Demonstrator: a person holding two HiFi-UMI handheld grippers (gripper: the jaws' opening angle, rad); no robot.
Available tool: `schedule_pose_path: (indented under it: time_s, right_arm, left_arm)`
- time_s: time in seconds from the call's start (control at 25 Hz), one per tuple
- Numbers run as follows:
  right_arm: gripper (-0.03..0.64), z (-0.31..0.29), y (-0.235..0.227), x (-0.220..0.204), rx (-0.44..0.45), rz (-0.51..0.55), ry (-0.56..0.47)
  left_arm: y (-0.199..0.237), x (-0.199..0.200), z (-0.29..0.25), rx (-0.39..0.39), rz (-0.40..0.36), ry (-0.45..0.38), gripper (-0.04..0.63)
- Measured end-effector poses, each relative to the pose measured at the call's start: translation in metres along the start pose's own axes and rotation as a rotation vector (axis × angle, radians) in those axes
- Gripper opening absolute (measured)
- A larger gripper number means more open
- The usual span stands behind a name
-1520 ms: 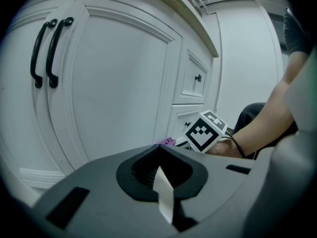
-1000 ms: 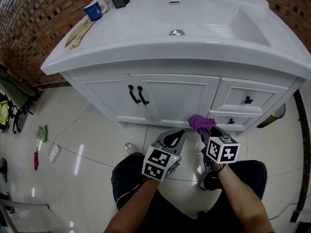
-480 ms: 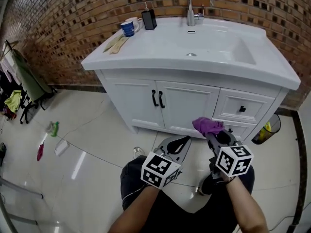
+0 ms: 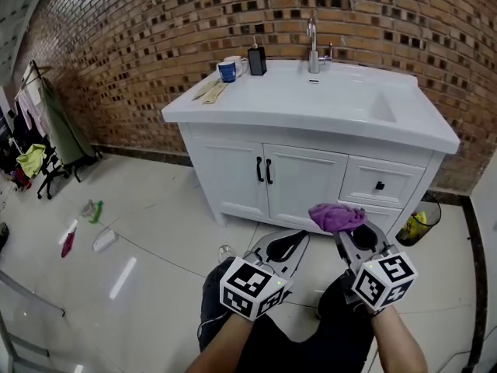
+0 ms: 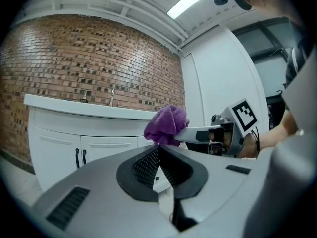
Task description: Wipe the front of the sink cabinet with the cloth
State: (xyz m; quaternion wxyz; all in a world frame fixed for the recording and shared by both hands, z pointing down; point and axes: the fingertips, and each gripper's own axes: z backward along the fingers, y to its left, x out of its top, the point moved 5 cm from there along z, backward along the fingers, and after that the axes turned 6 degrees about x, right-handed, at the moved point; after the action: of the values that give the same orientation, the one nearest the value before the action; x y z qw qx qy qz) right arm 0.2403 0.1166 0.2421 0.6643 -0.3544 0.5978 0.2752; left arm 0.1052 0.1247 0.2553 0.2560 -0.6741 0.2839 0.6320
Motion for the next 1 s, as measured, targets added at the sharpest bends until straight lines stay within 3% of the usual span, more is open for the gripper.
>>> schedule_pose_path:
  time_s: [0.24, 0.6, 1.0]
  right_arm:
    - [0.117, 0.036, 0.030, 0.008, 0.014, 0.027, -0.027]
    - [0.117, 0.048, 0.067, 0.000, 0.040, 0.044, -0.027]
    - [0.115, 0.060, 0.069, -0.015, 0.014, 0.023, -0.019]
  left_arm:
    - [-0.026, 0.010, 0.031, -0.008, -0.004, -0.030, 0.003]
    - [-0.028, 0.008, 0.072, 0.035, -0.001, -0.027, 0.003]
    - [-0.037, 0.007, 0.076, 0.033, -0.010, -0.016, 0.003]
